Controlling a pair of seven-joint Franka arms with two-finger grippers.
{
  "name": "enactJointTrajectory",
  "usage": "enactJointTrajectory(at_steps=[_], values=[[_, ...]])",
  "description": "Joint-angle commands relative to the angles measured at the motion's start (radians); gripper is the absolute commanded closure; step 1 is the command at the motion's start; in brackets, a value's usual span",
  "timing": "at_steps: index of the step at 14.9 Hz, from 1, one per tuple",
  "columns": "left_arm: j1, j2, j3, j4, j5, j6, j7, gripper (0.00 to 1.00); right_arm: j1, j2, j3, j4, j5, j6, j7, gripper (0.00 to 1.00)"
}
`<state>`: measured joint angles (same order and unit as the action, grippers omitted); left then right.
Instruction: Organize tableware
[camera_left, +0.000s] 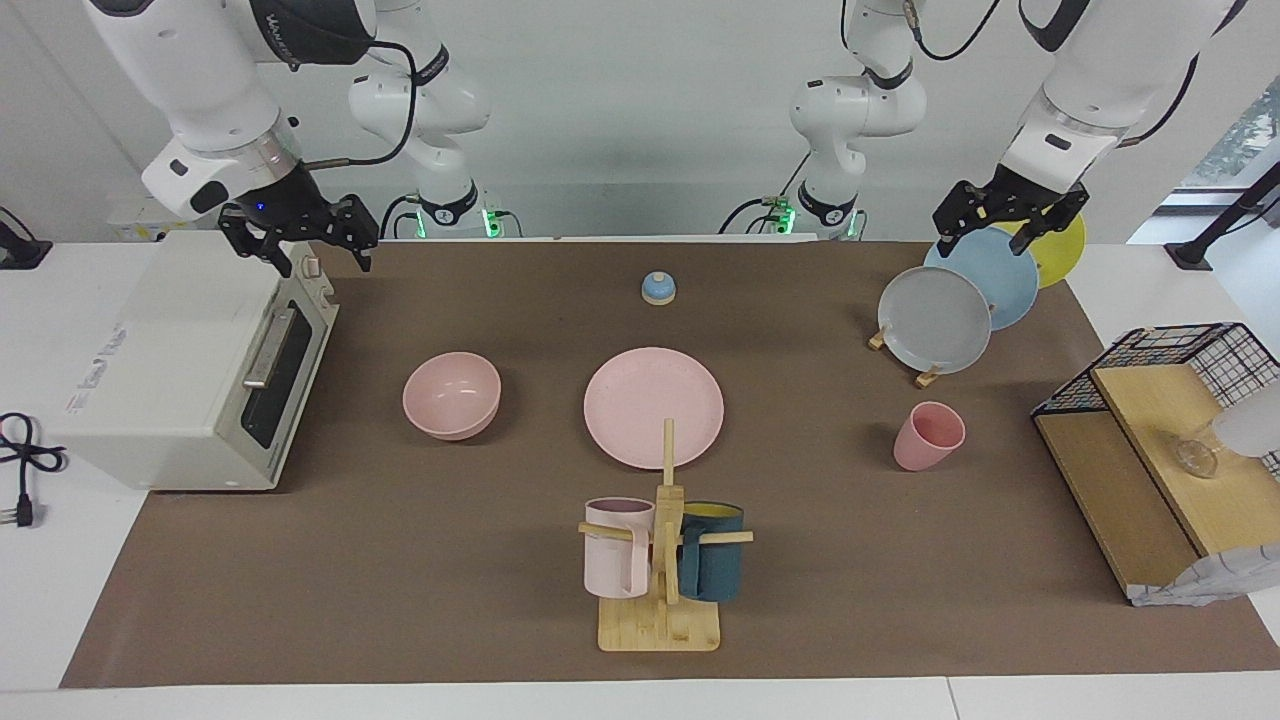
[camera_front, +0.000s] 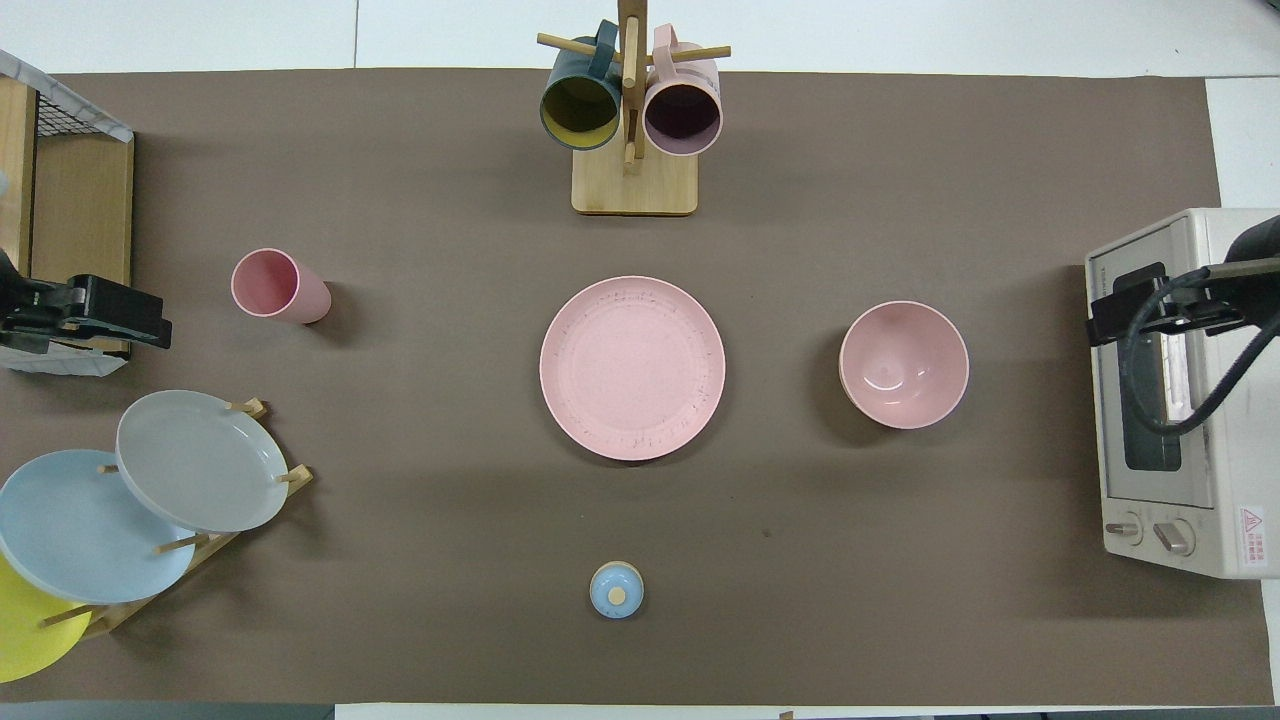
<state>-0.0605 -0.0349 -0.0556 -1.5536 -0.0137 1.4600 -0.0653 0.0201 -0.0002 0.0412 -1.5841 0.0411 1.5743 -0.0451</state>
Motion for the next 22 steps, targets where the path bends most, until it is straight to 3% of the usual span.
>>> enactJointTrajectory(at_steps=[1, 7, 12, 15, 18, 20, 22], values=[[0.004, -0.023, -0.003, -0.023, 0.018, 0.000, -0.002, 0.00, 0.012, 0.005, 0.086, -0.077, 0.016, 0.123, 0.118, 0.00], [0.002, -0.023, -0.003, -0.023, 0.018, 0.000, -0.002, 0.00, 0.113, 0.091, 0.137, -0.448, 0.005, 0.629, 0.215, 0.00], [0.002, -0.023, -0.003, -0.023, 0.018, 0.002, -0.002, 0.00, 0.107, 0.088, 0.135, -0.582, -0.055, 0.714, 0.203, 0.03], [0.004, -0.023, -0.003, -0.023, 0.018, 0.002, -0.002, 0.00, 0.104, 0.101, 0.137, -0.599, -0.072, 0.728, 0.212, 0.31], [0.004, -0.023, -0.003, -0.023, 0.018, 0.000, -0.002, 0.00, 0.104, 0.132, 0.135, -0.614, -0.098, 0.762, 0.205, 0.69], [0.002, -0.023, -0.003, -0.023, 0.018, -0.001, -0.002, 0.00, 0.104, 0.138, 0.135, -0.608, -0.136, 0.751, 0.203, 1.00], [-0.010, -0.023, -0.004, -0.023, 0.018, 0.002, -0.004, 0.00, 0.113, 0.146, 0.137, -0.558, -0.145, 0.686, 0.205, 1.00]])
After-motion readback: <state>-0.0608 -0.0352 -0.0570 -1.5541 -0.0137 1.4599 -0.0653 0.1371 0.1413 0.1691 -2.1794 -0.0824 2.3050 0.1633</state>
